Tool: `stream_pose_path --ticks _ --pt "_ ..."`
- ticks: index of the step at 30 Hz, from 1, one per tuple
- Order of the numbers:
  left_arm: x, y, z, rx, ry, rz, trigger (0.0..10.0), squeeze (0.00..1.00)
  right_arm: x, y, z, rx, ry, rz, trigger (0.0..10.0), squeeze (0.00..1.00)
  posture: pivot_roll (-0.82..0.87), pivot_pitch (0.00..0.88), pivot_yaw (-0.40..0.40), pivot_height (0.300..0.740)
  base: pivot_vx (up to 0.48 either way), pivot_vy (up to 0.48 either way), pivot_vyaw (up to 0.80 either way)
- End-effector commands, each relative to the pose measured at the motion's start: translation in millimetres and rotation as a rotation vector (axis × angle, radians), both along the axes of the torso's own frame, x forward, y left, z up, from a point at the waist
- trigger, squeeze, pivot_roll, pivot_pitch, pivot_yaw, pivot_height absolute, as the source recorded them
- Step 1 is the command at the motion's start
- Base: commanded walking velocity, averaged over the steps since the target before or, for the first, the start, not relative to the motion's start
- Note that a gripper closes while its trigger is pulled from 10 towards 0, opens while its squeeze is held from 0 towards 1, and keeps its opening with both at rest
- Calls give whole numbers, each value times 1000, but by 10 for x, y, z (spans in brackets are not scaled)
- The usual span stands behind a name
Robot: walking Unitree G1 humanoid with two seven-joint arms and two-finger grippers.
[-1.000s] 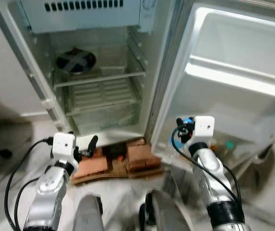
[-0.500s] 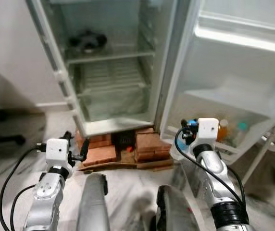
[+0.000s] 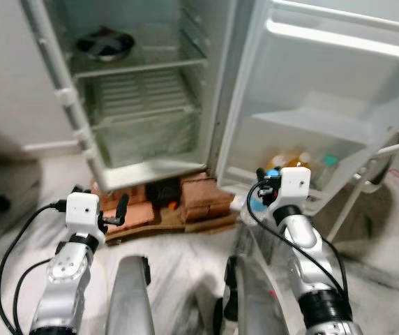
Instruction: Restocking fridge
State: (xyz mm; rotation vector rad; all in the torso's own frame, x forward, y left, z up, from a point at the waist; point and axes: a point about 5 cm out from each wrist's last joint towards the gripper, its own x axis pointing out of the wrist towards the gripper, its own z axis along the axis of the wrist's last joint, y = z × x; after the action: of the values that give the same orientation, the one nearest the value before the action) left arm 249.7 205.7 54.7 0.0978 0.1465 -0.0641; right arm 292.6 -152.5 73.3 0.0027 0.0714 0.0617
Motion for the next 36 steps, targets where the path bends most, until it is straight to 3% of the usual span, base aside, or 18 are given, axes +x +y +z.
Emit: stream_pose_path --ticks 1,14,36 --pt "8 -49 -3 -7 -1 -18 10000 0 37 -59 96 -14 -48 -19 10000 0 24 100 -41 622 469 0 0" --pt "20 -77 -10 -18 -3 -19 10000 0 33 -36 93 -7 -50 -4 10000 0 25 102 -41 622 458 0 0" --pt "-23 -29 -13 -15 7 8 10000 0 74 79 93 48 -42 88 10000 0 51 116 -49 622 0 0 0"
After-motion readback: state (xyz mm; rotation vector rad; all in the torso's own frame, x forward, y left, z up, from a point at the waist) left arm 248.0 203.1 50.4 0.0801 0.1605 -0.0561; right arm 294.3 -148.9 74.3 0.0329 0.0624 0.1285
